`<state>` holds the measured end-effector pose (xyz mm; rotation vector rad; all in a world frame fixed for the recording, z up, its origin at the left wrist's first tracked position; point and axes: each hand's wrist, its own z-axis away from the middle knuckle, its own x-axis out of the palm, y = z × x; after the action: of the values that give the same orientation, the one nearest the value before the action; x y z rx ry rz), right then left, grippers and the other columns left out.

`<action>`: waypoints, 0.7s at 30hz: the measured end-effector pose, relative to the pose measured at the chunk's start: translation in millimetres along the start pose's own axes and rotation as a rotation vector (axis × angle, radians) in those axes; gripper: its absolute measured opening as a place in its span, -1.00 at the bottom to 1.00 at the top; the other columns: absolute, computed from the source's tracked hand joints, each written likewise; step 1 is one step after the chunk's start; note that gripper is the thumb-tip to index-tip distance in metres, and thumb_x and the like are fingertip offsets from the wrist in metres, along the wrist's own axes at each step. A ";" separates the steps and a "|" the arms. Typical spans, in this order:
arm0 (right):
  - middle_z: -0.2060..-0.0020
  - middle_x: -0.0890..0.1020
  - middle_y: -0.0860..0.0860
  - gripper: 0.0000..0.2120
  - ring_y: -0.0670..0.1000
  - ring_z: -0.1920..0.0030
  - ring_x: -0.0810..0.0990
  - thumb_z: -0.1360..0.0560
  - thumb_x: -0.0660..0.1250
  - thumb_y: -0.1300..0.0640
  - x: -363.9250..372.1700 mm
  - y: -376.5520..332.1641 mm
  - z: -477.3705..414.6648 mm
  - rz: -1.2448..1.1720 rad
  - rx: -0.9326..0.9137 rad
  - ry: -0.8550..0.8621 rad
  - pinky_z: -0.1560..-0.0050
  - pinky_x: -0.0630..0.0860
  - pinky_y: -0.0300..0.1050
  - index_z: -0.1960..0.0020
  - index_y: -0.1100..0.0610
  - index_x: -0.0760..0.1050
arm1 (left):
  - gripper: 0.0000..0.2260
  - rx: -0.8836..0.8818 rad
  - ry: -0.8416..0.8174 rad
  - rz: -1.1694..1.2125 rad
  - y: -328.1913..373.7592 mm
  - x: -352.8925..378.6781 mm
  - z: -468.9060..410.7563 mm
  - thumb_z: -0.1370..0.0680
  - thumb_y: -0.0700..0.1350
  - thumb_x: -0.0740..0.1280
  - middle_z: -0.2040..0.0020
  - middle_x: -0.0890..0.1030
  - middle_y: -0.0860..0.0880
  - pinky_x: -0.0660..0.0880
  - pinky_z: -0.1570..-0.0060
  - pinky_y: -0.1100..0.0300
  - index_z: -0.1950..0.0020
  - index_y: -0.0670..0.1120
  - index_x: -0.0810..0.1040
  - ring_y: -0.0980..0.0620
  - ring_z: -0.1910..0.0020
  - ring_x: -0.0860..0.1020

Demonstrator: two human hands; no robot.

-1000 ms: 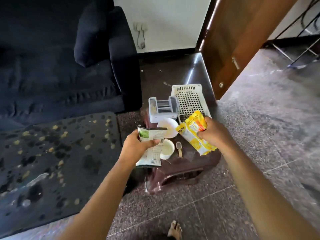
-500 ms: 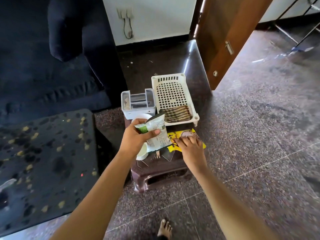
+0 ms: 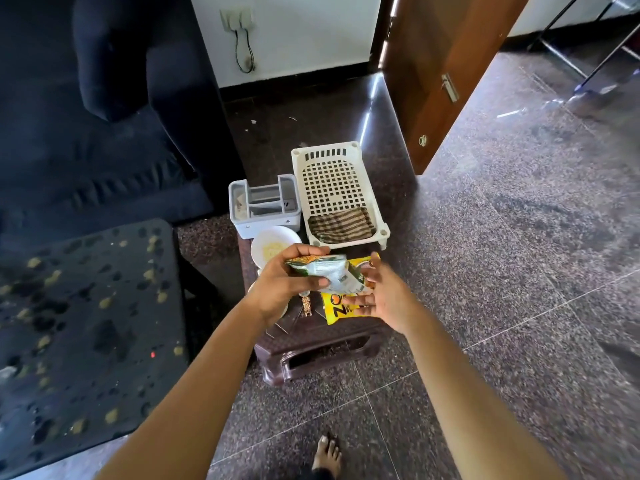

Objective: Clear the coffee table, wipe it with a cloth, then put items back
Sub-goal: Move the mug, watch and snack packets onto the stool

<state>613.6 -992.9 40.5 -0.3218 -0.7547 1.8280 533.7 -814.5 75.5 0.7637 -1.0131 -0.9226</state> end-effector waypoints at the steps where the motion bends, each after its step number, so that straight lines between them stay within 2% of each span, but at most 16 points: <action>1: 0.00 0.64 0.16 -0.46 0.12 0.16 0.65 -0.55 0.04 -0.28 -3.8 -5.9 2.1 -0.029 0.065 -0.114 0.18 0.49 -0.07 -0.13 0.11 0.54 | -0.60 -0.017 -0.043 0.035 -1.1 3.1 -3.0 -0.27 -0.58 0.38 -0.12 0.62 -0.07 0.57 0.20 0.24 0.07 -0.16 0.56 0.00 -0.01 0.63; 3: 0.11 0.67 0.16 -0.44 0.08 0.23 0.66 -0.48 0.18 -0.27 -10.7 -9.8 5.1 -0.041 0.046 -0.185 0.27 0.53 -0.12 -0.16 0.17 0.54 | -0.59 -0.035 -0.084 0.074 -5.8 8.3 -10.8 -0.25 -0.56 0.34 -0.15 0.61 -0.04 0.57 0.17 0.23 0.12 -0.10 0.61 -0.02 -0.05 0.62; 5: 0.20 0.68 0.10 -0.55 0.00 0.27 0.63 -0.41 0.34 -0.07 -17.7 -7.6 5.5 -0.108 -0.050 -0.139 0.31 0.54 -0.20 -0.15 0.23 0.52 | -0.53 -0.054 -0.014 0.057 -11.2 13.9 -18.4 -0.33 -0.61 0.21 -0.09 0.59 -0.08 0.55 0.25 0.28 0.02 -0.11 0.57 -0.04 0.03 0.59; 8: -0.01 0.64 0.10 -0.60 0.04 0.07 0.64 -0.47 0.35 0.22 -30.3 -0.2 -4.5 -0.225 -0.174 -0.017 0.20 0.60 -0.09 -0.29 0.22 0.42 | -0.53 -0.153 0.225 0.016 -17.6 28.4 -23.8 -0.44 -0.57 0.06 0.05 0.56 -0.14 0.52 0.38 0.29 -0.14 -0.14 0.49 0.03 0.21 0.53; 10: -0.16 0.59 0.10 -0.53 0.07 -0.04 0.62 -0.45 0.38 0.29 -34.4 7.8 -9.7 -0.192 -0.234 0.073 0.10 0.59 0.02 -0.34 0.18 0.39 | -0.61 -0.206 0.349 0.014 -29.0 34.6 -25.8 -0.50 -0.47 0.08 0.10 0.58 -0.11 0.54 0.34 0.24 -0.19 -0.17 0.49 0.06 0.26 0.52; 11: -0.19 0.58 0.09 -0.48 0.07 -0.09 0.61 -0.43 0.41 0.29 -34.6 12.3 -11.9 -0.147 -0.255 0.118 0.04 0.58 0.05 -0.36 0.16 0.37 | -0.66 -0.208 0.406 -0.018 -37.9 35.4 -25.9 -0.55 -0.40 0.12 0.10 0.60 -0.08 0.56 0.26 0.18 -0.24 -0.15 0.48 0.06 0.25 0.53; 13: -0.20 0.57 0.05 -0.40 0.04 -0.15 0.58 -0.39 0.46 0.26 -34.0 21.6 -17.1 -0.032 -0.300 0.202 -0.09 0.55 0.10 -0.39 0.15 0.35 | -0.63 -0.202 0.445 -0.238 -52.2 35.6 -23.0 -0.59 -0.20 0.21 -0.05 0.61 -0.02 0.56 0.01 0.04 -0.41 -0.05 0.37 0.04 0.11 0.56; 15: -0.20 0.57 0.05 -0.30 0.04 -0.19 0.55 -0.32 0.53 0.11 -30.2 28.0 -17.2 0.134 -0.366 0.297 -0.23 0.48 0.12 -0.39 0.15 0.35 | -0.50 -0.178 0.322 -0.631 -61.4 38.3 -17.6 -0.58 -0.10 0.27 -0.27 0.49 0.01 0.46 -0.11 0.11 -0.50 0.02 0.24 0.03 -0.09 0.52; 17: -0.22 0.56 0.08 -0.17 0.08 -0.22 0.54 -0.22 0.54 -0.15 -29.1 34.7 -21.2 0.327 -0.401 0.366 -0.25 0.46 0.15 -0.39 0.12 0.35 | -0.42 -0.133 0.195 -0.931 -72.2 41.9 -17.0 -0.55 -0.09 0.32 -0.42 0.34 0.00 0.35 -0.27 0.14 -0.53 -0.01 0.18 0.00 -0.32 0.40; 18: -0.24 0.56 0.09 -0.15 0.09 -0.23 0.53 -0.23 0.52 -0.20 -28.0 36.2 -22.1 0.400 -0.404 0.384 -0.24 0.46 0.14 -0.40 0.10 0.34 | -0.38 -0.115 0.156 -1.026 -77.6 42.7 -17.8 -0.55 -0.09 0.33 -0.51 0.24 -0.01 0.29 -0.36 0.11 -0.54 -0.03 0.14 -0.02 -0.43 0.30; 19: -0.25 0.54 0.09 -0.19 0.10 -0.24 0.52 -0.28 0.51 -0.17 -27.6 36.3 -22.8 0.443 -0.401 0.403 -0.24 0.45 0.13 -0.42 0.10 0.32 | -0.36 -0.111 0.134 -1.091 -81.6 43.4 -18.2 -0.55 -0.10 0.33 -0.56 0.14 -0.02 0.25 -0.40 0.07 -0.56 -0.02 0.10 -0.02 -0.48 0.22; 21: -0.28 0.52 0.09 -0.28 0.09 -0.26 0.50 -0.38 0.48 -0.07 -27.4 34.5 -24.6 0.465 -0.394 0.427 -0.26 0.44 0.10 -0.44 0.10 0.30 | -0.36 -0.108 0.136 -1.177 -87.5 43.1 -18.7 -0.57 -0.13 0.28 -0.58 0.04 0.01 0.31 -0.35 0.01 -0.57 0.02 0.03 -0.05 -0.48 0.24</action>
<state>612.0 -1017.0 -3.7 -1.1873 -0.7712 1.9240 537.4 -887.9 8.8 1.3347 -0.3048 -1.8641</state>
